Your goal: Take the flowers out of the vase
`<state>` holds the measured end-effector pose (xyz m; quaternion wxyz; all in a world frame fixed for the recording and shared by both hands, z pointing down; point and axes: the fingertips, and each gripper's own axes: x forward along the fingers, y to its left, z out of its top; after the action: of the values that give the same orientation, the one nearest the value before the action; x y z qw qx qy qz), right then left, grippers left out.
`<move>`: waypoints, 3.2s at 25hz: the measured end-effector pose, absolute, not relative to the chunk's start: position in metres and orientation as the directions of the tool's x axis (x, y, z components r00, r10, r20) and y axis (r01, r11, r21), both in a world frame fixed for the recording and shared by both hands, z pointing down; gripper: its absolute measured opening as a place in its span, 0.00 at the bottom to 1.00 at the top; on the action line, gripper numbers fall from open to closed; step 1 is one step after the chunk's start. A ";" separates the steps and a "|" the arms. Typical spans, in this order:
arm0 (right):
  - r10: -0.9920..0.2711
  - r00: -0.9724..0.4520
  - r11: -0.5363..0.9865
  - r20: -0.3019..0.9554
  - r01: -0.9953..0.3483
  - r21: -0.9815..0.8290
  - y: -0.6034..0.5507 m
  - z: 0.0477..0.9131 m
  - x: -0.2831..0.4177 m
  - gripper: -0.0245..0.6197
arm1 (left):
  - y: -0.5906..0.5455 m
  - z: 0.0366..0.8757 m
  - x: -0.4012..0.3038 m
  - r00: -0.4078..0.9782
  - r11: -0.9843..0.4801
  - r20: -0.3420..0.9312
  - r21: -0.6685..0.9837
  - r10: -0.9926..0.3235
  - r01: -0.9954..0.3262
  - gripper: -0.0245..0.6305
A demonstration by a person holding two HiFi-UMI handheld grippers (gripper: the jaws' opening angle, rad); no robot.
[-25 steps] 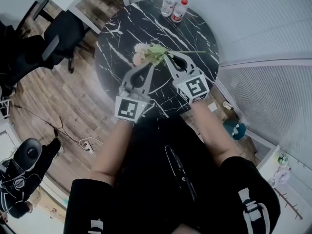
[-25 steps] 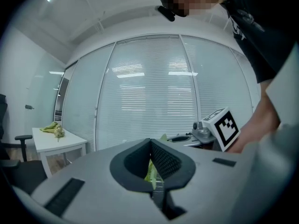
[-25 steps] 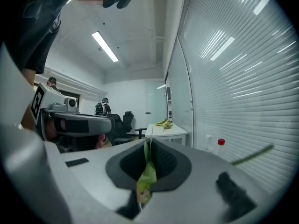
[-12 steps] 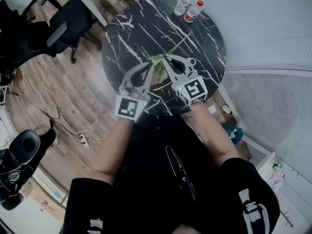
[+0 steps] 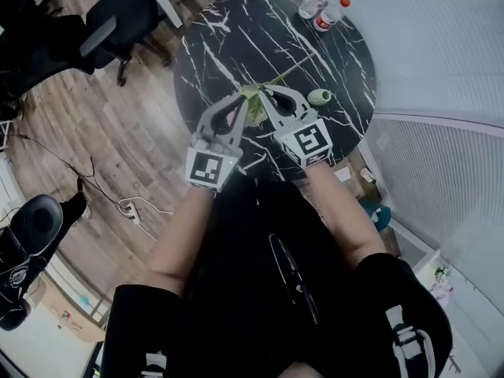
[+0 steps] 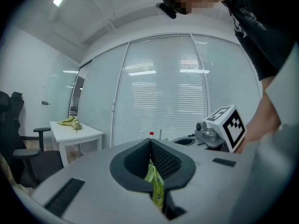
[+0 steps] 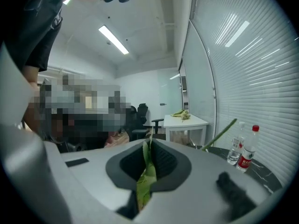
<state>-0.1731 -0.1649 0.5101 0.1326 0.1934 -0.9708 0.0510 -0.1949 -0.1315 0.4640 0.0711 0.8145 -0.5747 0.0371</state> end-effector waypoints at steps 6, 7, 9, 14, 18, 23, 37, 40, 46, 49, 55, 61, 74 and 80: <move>-0.325 -0.895 0.928 0.305 -0.364 -0.081 -0.154 0.530 -0.189 0.07 | -0.128 0.476 -0.204 0.323 -0.312 0.155 0.092 -0.934 -0.946 0.06; -0.318 -0.894 0.929 0.315 -0.361 -0.086 -0.153 0.536 -0.191 0.07 | -0.127 0.480 -0.205 0.325 -0.313 0.166 0.092 -0.931 -0.945 0.06; -0.308 -0.891 0.929 0.335 -0.357 -0.096 -0.150 0.550 -0.194 0.07 | -0.127 0.488 -0.206 0.325 -0.312 0.183 0.096 -0.928 -0.945 0.06; -0.307 -0.877 0.922 0.369 -0.370 -0.114 -0.151 0.578 -0.195 0.07 | -0.130 0.503 -0.206 0.329 -0.313 0.200 0.107 -0.923 -0.944 0.06; -0.313 -0.865 0.915 0.392 -0.385 -0.118 -0.157 0.595 -0.194 0.07 | -0.135 0.513 -0.205 0.335 -0.316 0.215 0.115 -0.918 -0.942 0.06; -0.322 -0.845 0.906 0.426 -0.405 -0.119 -0.169 0.616 -0.190 0.07 | -0.146 0.527 -0.201 0.348 -0.327 0.236 0.125 -0.907 -0.937 0.06; -0.348 -0.802 0.877 0.485 -0.461 -0.133 -0.205 0.655 -0.180 0.07 | -0.176 0.570 -0.199 0.368 -0.337 0.298 0.151 -0.881 -0.929 0.06; -0.359 -0.791 0.870 0.495 -0.476 -0.131 -0.212 0.663 -0.178 0.07 | -0.183 0.576 -0.198 0.374 -0.341 0.305 0.157 -0.876 -0.927 0.06; -0.366 -0.766 0.850 0.528 -0.506 -0.146 -0.224 0.678 -0.171 0.08 | -0.192 0.579 -0.196 0.388 -0.354 0.308 0.162 -0.868 -0.921 0.06; -0.364 -0.762 0.845 0.535 -0.512 -0.154 -0.226 0.682 -0.170 0.10 | -0.195 0.581 -0.196 0.392 -0.357 0.310 0.164 -0.866 -0.920 0.06; -0.372 -0.746 0.826 0.552 -0.538 -0.170 -0.234 0.691 -0.166 0.28 | -0.201 0.582 -0.194 0.396 -0.360 0.313 0.168 -0.863 -0.918 0.06; -0.382 -0.742 0.817 0.551 -0.549 -0.173 -0.238 0.687 -0.161 0.34 | -0.204 0.580 -0.190 0.403 -0.368 0.310 0.169 -0.861 -0.914 0.06; -0.437 -0.753 0.806 0.492 -0.571 -0.158 -0.235 0.641 -0.136 0.35 | -0.202 0.556 -0.171 0.428 -0.406 0.287 0.134 -0.857 -0.904 0.06; -0.483 -0.759 0.794 0.436 -0.590 -0.147 -0.221 0.602 -0.112 0.34 | -0.194 0.534 -0.154 0.460 -0.444 0.262 0.122 -0.848 -0.888 0.06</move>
<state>-0.1120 -0.2214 0.6023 0.1918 0.2892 -0.9275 0.1391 -0.1540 -0.1943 0.5341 0.1215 0.8457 -0.5132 0.0812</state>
